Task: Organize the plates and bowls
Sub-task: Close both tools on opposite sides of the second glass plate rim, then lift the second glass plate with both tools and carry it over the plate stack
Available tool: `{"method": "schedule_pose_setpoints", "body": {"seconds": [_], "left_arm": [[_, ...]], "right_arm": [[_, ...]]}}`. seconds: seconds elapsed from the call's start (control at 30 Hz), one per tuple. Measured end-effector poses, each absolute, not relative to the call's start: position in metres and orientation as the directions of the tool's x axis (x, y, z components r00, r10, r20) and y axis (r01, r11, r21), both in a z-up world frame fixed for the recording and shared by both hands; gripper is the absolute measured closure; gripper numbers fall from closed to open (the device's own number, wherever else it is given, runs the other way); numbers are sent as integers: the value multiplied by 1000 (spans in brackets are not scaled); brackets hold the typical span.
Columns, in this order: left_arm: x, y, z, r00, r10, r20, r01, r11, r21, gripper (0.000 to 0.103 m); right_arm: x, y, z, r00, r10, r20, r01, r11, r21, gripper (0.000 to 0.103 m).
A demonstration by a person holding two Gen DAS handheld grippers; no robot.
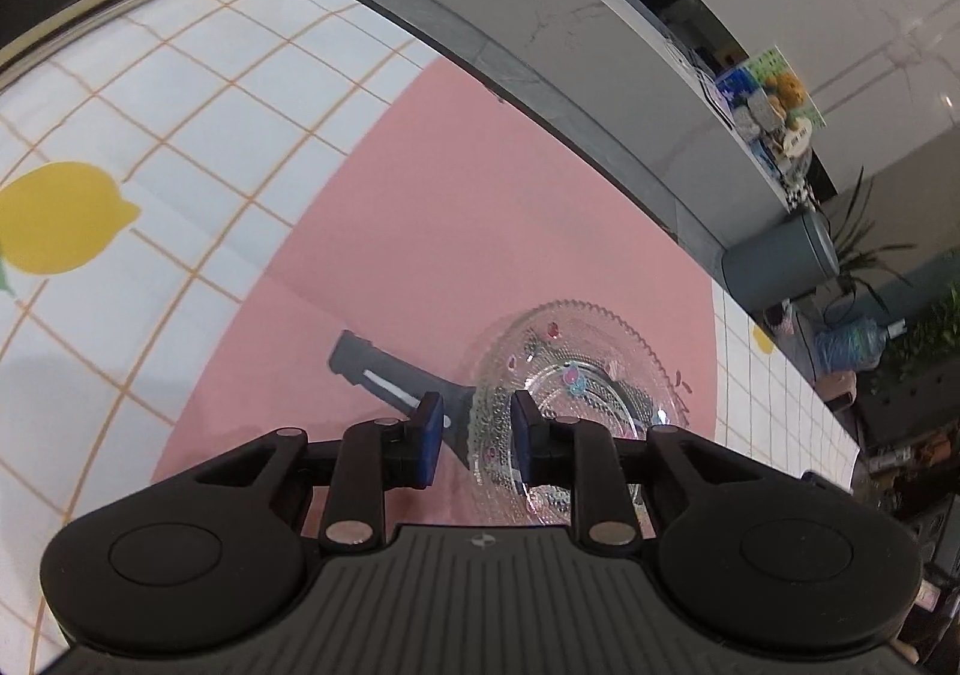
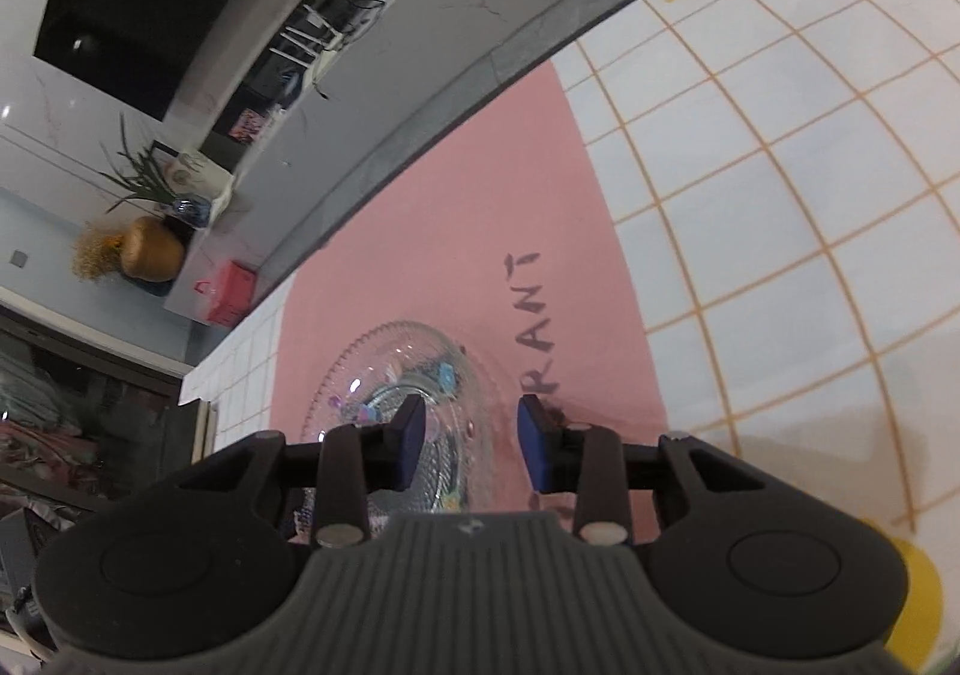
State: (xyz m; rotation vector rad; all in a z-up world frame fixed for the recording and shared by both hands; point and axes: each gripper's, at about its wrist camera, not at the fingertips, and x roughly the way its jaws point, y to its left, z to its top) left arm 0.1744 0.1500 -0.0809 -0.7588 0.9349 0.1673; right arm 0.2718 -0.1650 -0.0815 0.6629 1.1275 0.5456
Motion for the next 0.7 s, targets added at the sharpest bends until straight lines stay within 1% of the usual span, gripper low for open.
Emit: {"method": "schedule_pose_setpoints", "body": {"seconds": [0.13, 0.17, 0.3, 0.33, 0.37, 0.4, 0.47, 0.5, 0.7], "left_arm": [[178, 144, -81, 605, -185, -775, -424, 749, -510, 76], [178, 143, -81, 608, -184, -772, -421, 750, -510, 76], [176, 142, -80, 612, -177, -771, -422, 752, -507, 76], [175, 142, -80, 611, -176, -772, -425, 750, -507, 76], [175, 142, -79, 608, -174, -774, -427, 751, -504, 76], [174, 141, -78, 608, -171, -775, -423, 757, -498, 83], [175, 137, -75, 597, -142, -790, -426, 778, -462, 87], [175, 136, -75, 594, -132, -793, -427, 784, -451, 90], [171, 140, -71, 607, -150, -780, -430, 763, -482, 94]], "right_arm": [[274, -163, -86, 329, 717, -614, -79, 669, 739, 69], [274, -158, -85, 319, 724, -612, -86, 665, 742, 71], [271, -151, -81, 318, 711, -628, -127, 688, 715, 72], [271, -150, -80, 317, 705, -634, -130, 695, 707, 73], [270, -149, -80, 320, 693, -646, -132, 708, 694, 81], [270, -147, -80, 322, 681, -658, -138, 721, 679, 89], [270, -145, -81, 321, 674, -665, -135, 728, 673, 96], [271, -146, -82, 319, 678, -663, -125, 723, 679, 97], [271, -148, -82, 317, 671, -670, -99, 726, 680, 97]]}}
